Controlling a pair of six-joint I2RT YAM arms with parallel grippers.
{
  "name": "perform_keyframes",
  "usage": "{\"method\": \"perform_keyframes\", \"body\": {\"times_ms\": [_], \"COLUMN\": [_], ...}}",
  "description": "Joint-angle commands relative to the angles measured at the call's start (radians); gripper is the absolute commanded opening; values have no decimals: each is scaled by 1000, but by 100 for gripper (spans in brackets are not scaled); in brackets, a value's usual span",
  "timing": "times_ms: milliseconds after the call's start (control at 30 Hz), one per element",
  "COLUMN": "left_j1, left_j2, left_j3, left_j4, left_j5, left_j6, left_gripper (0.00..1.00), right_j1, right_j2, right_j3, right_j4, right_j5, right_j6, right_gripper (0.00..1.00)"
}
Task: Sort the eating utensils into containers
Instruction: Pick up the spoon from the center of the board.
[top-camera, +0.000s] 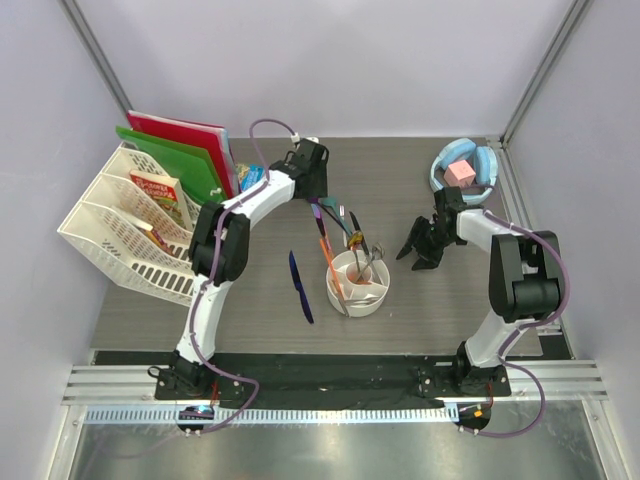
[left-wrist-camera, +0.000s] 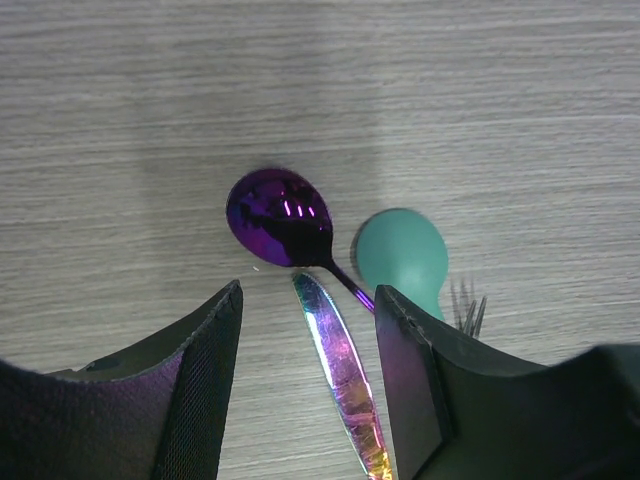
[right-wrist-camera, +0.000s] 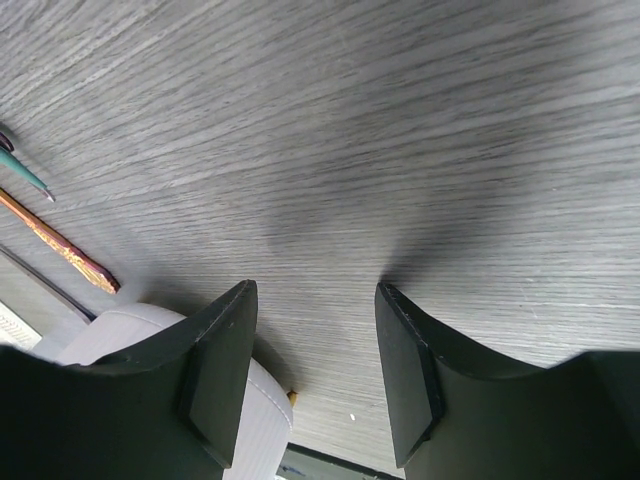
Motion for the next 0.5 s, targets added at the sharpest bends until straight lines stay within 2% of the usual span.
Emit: {"method": "perform_keyframes", "body": {"times_ms": [0, 467], "left_j1": [4, 15], "left_j2": [-5, 32], "left_j3": [-33, -50], "left_j4": [12, 62], "left_j5": [-12, -2], "left_j6": [-20, -34], "left_gripper": [56, 57], "right_j1": [-4, -7], "right_j2": [18, 40], "right_j3": [30, 33], "right_j4": [-5, -25], "right_j5": [-10, -13], "right_j6": [-13, -39], "right_gripper": [56, 56]}}
